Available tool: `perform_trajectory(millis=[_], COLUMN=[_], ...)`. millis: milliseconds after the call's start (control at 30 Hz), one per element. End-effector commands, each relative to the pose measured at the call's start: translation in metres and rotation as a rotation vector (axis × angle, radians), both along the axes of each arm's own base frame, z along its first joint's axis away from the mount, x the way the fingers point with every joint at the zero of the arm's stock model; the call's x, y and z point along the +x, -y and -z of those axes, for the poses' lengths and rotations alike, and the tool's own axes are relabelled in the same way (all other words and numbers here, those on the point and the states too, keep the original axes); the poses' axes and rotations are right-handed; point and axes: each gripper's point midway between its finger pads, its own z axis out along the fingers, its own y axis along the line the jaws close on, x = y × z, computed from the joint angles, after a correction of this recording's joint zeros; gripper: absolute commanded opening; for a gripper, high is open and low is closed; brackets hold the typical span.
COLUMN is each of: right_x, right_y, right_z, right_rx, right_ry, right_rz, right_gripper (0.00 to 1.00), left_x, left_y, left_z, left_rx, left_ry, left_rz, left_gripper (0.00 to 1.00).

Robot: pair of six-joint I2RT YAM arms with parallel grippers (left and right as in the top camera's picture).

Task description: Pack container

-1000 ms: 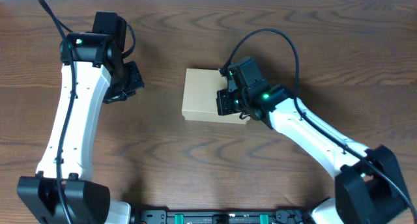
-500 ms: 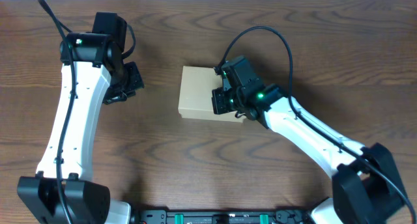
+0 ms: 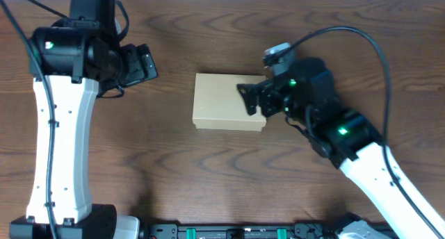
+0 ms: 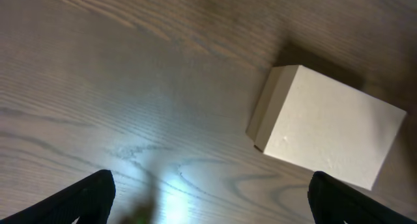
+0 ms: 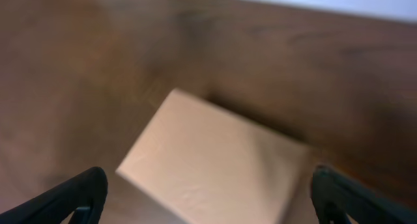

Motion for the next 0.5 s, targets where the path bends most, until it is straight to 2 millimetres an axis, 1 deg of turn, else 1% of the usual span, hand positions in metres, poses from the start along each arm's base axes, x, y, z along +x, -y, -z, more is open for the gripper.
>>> perform_trajectory(millis=[0,67,100,200,267,300,367,467], right_x=[0.003,-0.003,-0.008,-0.028,-0.046,-0.055,-0.072,-0.095], right_y=[0.030,0.040,0.044,0.054,0.063,0.068,0.076,0.087], right_z=[-0.015,-0.021,-0.023,-0.029,-0.030,-0.030,-0.031,-0.031], right_rx=[-0.040,-0.051,-0.071,-0.143,-0.173,-0.182,-0.181,-0.168], right_ry=[0.053,0.063,0.073,0.105,0.114,0.121,0.148,0.203], right_rz=[0.111,0.116,0.106,0.056,0.035,0.028,0.023,0.021], right_gripper=[0.99,0.99,0.99,0.99,0.99,0.99,0.99,0.99], left_x=[-0.010,-0.013,-0.014,-0.021,-0.029,-0.035,-0.055,-0.084], left_y=[0.008,0.020,0.023,0.018,0.012,0.009,0.001,-0.009], left_z=[-0.008,-0.012,-0.016,-0.035,-0.053,-0.059,-0.065,-0.060], left_rx=[-0.036,-0.071,-0.072,-0.035,-0.024,-0.020,-0.004,0.012], left_ry=[-0.011,0.011,0.030,0.118,0.206,0.239,0.285,0.321], left_rz=[0.048,0.181,0.221,0.261,0.257,0.248,0.238,0.214], left_gripper=[0.96,0.95,0.96,0.95,0.95,0.95,0.95,0.96])
